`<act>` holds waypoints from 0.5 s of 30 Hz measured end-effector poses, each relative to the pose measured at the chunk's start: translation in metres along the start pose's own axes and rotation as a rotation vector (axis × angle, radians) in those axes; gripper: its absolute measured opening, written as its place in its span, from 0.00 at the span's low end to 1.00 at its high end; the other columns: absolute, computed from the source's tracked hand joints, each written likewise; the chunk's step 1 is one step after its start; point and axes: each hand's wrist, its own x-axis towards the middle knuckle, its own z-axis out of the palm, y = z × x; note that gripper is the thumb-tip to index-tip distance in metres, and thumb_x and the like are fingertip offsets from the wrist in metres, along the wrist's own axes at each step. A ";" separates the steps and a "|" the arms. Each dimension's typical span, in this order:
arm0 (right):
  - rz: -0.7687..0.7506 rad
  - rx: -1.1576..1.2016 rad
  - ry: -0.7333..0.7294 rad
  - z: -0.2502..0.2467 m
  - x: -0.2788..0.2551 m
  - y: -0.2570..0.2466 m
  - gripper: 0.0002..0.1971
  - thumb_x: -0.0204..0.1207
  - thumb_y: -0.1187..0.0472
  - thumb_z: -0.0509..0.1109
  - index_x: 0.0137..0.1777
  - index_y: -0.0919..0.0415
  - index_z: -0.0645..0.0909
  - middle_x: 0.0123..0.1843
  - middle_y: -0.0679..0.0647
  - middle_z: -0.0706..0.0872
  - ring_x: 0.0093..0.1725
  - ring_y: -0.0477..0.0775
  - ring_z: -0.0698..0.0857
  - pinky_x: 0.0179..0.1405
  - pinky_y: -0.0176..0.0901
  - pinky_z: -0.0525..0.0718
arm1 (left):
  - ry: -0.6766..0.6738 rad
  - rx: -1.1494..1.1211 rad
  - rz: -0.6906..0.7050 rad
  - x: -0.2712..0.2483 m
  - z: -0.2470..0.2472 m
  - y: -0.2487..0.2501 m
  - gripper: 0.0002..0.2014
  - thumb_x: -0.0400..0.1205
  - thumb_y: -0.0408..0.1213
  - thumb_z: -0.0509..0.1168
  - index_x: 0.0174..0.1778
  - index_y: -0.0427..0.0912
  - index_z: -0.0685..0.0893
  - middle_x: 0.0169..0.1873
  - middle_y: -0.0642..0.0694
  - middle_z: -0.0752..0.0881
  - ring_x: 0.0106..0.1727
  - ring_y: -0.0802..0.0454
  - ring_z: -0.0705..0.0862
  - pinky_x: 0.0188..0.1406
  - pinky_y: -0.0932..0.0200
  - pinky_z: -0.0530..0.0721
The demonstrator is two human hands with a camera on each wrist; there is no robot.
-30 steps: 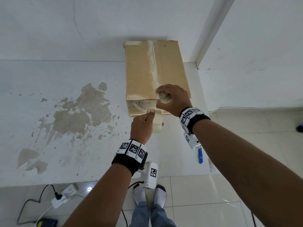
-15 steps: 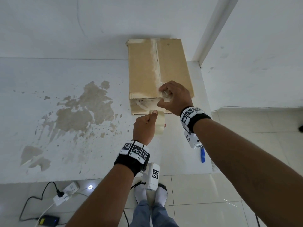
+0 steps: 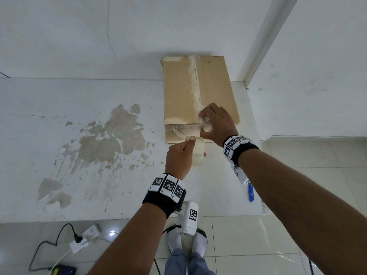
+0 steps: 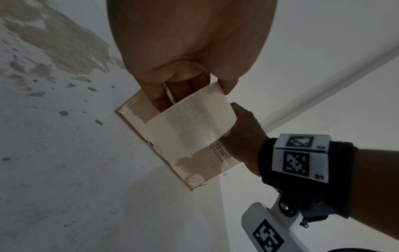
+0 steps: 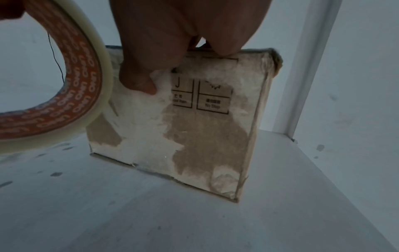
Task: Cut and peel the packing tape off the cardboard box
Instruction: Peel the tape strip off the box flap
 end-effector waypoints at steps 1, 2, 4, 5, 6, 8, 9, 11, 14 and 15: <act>-0.003 -0.003 -0.015 -0.002 0.000 0.001 0.23 0.60 0.58 0.81 0.55 0.59 0.81 0.54 0.53 0.81 0.45 0.58 0.79 0.47 0.51 0.82 | 0.008 -0.015 -0.007 -0.001 -0.002 0.002 0.29 0.93 0.50 0.59 0.42 0.32 0.95 0.34 0.51 0.96 0.44 0.45 0.96 0.50 0.51 0.92; -0.005 0.001 -0.039 -0.006 0.001 0.001 0.24 0.61 0.58 0.83 0.57 0.59 0.81 0.55 0.53 0.80 0.46 0.57 0.79 0.48 0.49 0.81 | 0.006 -0.023 -0.014 -0.003 -0.004 0.005 0.28 0.93 0.50 0.59 0.43 0.32 0.95 0.34 0.51 0.96 0.44 0.45 0.96 0.51 0.49 0.93; 0.000 0.036 -0.113 -0.014 0.003 0.003 0.28 0.61 0.58 0.86 0.60 0.59 0.80 0.59 0.53 0.79 0.51 0.56 0.79 0.53 0.45 0.78 | 0.003 -0.024 -0.024 -0.005 -0.007 0.009 0.27 0.92 0.51 0.59 0.42 0.35 0.95 0.34 0.50 0.97 0.43 0.45 0.96 0.53 0.44 0.94; 0.007 0.059 -0.151 -0.018 0.004 0.002 0.29 0.61 0.58 0.86 0.61 0.59 0.79 0.61 0.53 0.79 0.53 0.57 0.79 0.55 0.45 0.77 | 0.005 -0.025 -0.025 -0.005 -0.009 0.011 0.28 0.92 0.53 0.59 0.42 0.36 0.95 0.34 0.50 0.97 0.43 0.44 0.96 0.53 0.41 0.93; 0.014 0.078 -0.190 -0.022 0.005 0.001 0.29 0.62 0.59 0.85 0.62 0.59 0.79 0.63 0.54 0.79 0.56 0.58 0.79 0.57 0.45 0.77 | 0.008 -0.020 -0.022 -0.006 -0.010 0.015 0.31 0.90 0.56 0.58 0.41 0.34 0.95 0.34 0.50 0.97 0.42 0.41 0.96 0.53 0.38 0.93; 0.020 0.075 -0.268 -0.030 0.005 -0.002 0.30 0.65 0.62 0.82 0.67 0.60 0.77 0.67 0.56 0.77 0.61 0.60 0.76 0.63 0.49 0.76 | 0.006 -0.014 -0.016 -0.007 -0.012 0.021 0.40 0.83 0.66 0.57 0.43 0.24 0.90 0.33 0.50 0.96 0.40 0.34 0.93 0.52 0.31 0.91; 0.019 0.056 -0.311 -0.034 0.004 -0.005 0.30 0.67 0.64 0.79 0.70 0.60 0.75 0.70 0.56 0.76 0.64 0.61 0.75 0.65 0.51 0.76 | 0.012 -0.018 -0.005 -0.007 -0.013 0.024 0.45 0.79 0.69 0.56 0.44 0.22 0.88 0.32 0.51 0.96 0.41 0.30 0.92 0.52 0.29 0.90; 0.044 0.014 -0.406 -0.044 0.000 -0.011 0.31 0.73 0.68 0.73 0.77 0.59 0.71 0.78 0.56 0.72 0.71 0.63 0.71 0.69 0.52 0.74 | 0.004 -0.037 0.025 -0.004 -0.012 0.026 0.52 0.75 0.78 0.56 0.43 0.21 0.88 0.31 0.51 0.95 0.36 0.29 0.88 0.50 0.28 0.89; 0.156 0.075 -0.487 -0.059 -0.008 -0.021 0.33 0.81 0.72 0.60 0.85 0.54 0.62 0.82 0.59 0.68 0.77 0.63 0.73 0.75 0.54 0.73 | 0.022 -0.074 0.041 0.002 -0.010 0.025 0.53 0.71 0.84 0.56 0.36 0.26 0.86 0.32 0.31 0.89 0.35 0.46 0.81 0.49 0.30 0.90; 0.189 0.126 -0.467 -0.063 -0.011 -0.023 0.32 0.83 0.71 0.57 0.86 0.53 0.61 0.81 0.59 0.70 0.76 0.63 0.75 0.75 0.54 0.74 | 0.016 -0.095 0.032 -0.001 -0.010 0.032 0.49 0.71 0.84 0.57 0.34 0.31 0.86 0.31 0.31 0.89 0.36 0.47 0.81 0.46 0.36 0.90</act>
